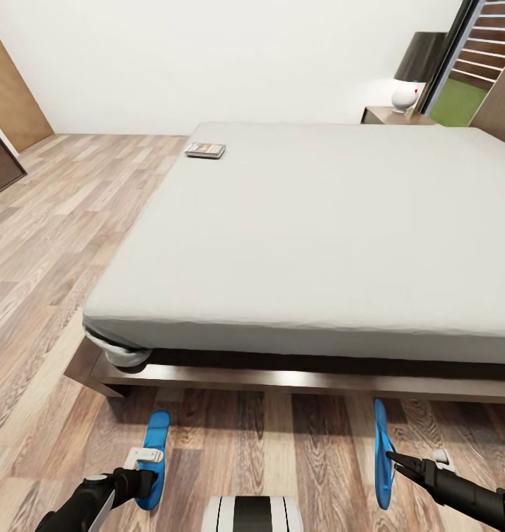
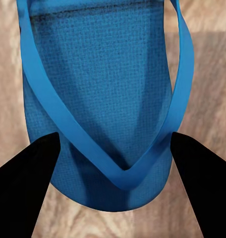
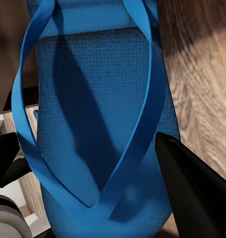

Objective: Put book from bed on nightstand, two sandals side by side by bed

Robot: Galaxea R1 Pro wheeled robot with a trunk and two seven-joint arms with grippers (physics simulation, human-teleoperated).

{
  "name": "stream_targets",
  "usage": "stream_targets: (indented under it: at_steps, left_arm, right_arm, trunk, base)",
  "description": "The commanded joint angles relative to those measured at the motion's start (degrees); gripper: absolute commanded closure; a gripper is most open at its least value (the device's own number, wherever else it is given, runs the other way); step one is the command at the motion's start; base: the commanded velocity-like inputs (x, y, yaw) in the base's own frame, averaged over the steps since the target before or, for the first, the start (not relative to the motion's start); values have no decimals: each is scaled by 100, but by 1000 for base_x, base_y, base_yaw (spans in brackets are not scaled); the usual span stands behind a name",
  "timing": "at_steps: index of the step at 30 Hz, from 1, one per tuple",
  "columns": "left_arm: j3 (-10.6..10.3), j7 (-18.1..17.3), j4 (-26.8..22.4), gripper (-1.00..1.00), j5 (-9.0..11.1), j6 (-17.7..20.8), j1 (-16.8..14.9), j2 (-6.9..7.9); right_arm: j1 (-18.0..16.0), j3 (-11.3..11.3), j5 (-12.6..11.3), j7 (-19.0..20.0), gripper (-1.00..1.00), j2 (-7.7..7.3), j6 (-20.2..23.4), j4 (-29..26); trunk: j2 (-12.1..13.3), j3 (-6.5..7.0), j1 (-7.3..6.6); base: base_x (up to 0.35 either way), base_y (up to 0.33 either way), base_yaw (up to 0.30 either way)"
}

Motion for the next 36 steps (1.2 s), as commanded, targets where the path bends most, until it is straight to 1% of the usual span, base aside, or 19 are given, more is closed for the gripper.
stream_targets:
  at_steps: [1,20,28,36]
  left_arm:
    - [48,-50,-11,100,-57,30,-2,-6]
    - [46,-50,-11,100,-57,30,-2,-7]
    - [46,-50,-11,100,-57,30,0,-10]
    - [40,-50,-11,100,-57,30,-2,-12]
  right_arm:
    - [-8,-81,-123,12,100,-2,83,-133]
    - [-8,-73,-123,12,100,-2,83,-133]
    - [-8,-52,-123,16,100,-1,73,-126]
    - [0,-39,-123,49,100,-9,54,156]
  trunk:
    - [-3,-25,1]
    - [-29,-446,50]
    - [-29,-446,50]
    - [-29,-446,50]
  base:
    - [0,0,0]
    - [0,0,0]
    - [0,0,0]
    - [0,0,0]
